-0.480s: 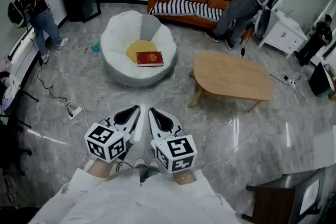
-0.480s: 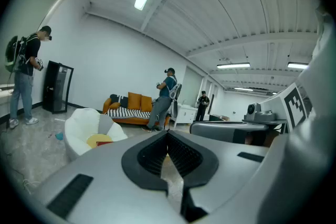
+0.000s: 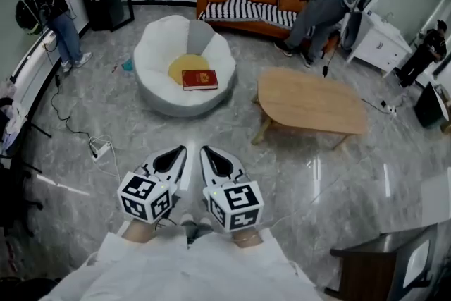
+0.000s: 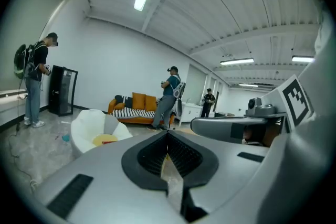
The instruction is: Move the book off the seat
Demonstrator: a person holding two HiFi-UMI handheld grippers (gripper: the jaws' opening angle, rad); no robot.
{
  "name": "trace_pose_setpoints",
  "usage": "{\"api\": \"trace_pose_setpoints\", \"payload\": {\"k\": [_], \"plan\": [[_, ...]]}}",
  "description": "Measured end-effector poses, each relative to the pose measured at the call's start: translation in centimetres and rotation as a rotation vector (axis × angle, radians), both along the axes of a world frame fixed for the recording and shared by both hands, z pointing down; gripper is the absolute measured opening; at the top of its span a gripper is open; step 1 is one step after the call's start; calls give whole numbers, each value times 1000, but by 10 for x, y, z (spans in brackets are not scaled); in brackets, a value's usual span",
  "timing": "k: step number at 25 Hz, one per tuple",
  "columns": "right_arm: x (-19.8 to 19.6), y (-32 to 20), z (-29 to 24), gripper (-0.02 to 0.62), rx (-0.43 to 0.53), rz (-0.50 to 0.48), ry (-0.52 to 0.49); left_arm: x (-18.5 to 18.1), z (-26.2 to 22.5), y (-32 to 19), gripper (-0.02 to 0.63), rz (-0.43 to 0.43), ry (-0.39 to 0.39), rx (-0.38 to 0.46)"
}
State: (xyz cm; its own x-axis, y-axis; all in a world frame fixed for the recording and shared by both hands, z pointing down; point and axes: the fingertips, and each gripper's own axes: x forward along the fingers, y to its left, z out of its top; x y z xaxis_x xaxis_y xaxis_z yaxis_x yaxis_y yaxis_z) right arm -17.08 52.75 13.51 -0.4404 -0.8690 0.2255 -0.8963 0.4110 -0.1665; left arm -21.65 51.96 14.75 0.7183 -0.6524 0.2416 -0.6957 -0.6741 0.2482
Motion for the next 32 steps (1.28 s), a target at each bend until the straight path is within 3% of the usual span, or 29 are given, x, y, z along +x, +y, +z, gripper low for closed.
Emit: {"api": "trace_pose_setpoints", "payload": {"k": [6,10,16,20,25,32], "plan": [[20,1,1,12,18,63,-62,10,2,5,6,-10,67,-30],[23,2,16,12,-14,50,-64,15,15,8,6,-25,38,-34],[20,-18,34,12,-57,30,-66,21,33,-10,6,-26,55,-83],[19,-56,44,12,-65,35,-62,21,42,-52,6,-17,77,-98],[9,-129,46,12,-54,47,-60,14,48,-123,6,6,48,-85],[-4,-237,25,12,-15,92,-51,2,28,-233,6,44,53,-52]]}}
